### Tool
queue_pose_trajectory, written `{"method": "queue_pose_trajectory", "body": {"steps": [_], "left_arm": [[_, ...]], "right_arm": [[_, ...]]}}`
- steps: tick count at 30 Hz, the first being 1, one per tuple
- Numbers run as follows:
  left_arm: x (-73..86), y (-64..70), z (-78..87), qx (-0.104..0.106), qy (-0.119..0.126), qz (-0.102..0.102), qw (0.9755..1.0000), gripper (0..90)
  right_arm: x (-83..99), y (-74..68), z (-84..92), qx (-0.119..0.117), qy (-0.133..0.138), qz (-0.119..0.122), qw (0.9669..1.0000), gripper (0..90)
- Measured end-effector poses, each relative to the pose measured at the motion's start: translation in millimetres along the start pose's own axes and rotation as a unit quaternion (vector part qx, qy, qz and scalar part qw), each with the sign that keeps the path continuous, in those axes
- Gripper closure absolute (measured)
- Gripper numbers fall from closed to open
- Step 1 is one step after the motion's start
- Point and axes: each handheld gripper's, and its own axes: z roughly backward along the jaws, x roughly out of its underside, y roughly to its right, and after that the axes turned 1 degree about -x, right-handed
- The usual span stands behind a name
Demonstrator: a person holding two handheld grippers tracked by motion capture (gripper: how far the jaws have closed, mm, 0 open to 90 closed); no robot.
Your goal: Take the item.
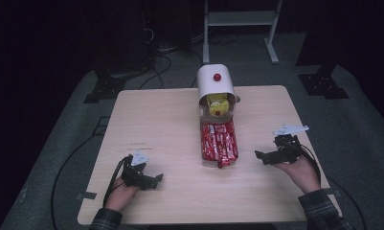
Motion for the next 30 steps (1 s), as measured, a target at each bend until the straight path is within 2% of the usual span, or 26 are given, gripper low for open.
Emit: {"method": "queue_pose_trajectory", "body": {"steps": [30], "left_arm": [[0.0, 0.0, -0.1, 0.0, 0.0, 0.0, 1.0, 0.0]], "right_arm": [[-24.4, -10.1, -8.8, -0.024, -0.001, 0.014, 0.9996, 0.1]]}}
